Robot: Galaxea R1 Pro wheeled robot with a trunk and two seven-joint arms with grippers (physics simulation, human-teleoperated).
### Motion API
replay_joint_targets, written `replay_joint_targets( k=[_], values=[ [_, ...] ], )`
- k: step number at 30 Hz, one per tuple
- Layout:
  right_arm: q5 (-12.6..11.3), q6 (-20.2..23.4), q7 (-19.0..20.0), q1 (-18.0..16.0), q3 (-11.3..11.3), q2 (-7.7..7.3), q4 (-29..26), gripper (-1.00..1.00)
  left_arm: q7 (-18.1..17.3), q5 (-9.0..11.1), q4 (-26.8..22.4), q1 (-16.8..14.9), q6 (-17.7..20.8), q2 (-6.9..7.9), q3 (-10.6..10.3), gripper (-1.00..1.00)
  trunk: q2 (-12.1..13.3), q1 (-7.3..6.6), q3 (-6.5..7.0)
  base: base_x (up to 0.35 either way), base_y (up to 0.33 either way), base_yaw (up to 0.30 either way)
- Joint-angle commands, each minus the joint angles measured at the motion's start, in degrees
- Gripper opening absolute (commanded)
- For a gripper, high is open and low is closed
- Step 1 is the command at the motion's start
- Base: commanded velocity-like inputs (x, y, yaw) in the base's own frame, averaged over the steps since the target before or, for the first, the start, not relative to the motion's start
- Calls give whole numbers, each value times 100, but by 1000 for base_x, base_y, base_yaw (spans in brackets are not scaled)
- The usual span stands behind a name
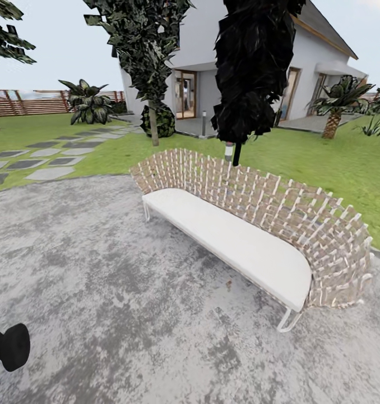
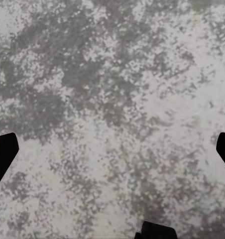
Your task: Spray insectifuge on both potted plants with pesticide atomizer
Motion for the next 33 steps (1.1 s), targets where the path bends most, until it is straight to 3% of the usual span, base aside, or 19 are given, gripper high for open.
replay_joint_targets(
  k=[1,33],
  values=[
    [2,-17,0,-1,1,-1,2,100,7,3,7,-5,-21,-1,5,100,-2,3,-5,337,0,276],
    [10,-17,4,-1,1,6,3,100,7,3,7,-5,-21,-1,5,100,-2,3,96,337,61,264]
  ],
)
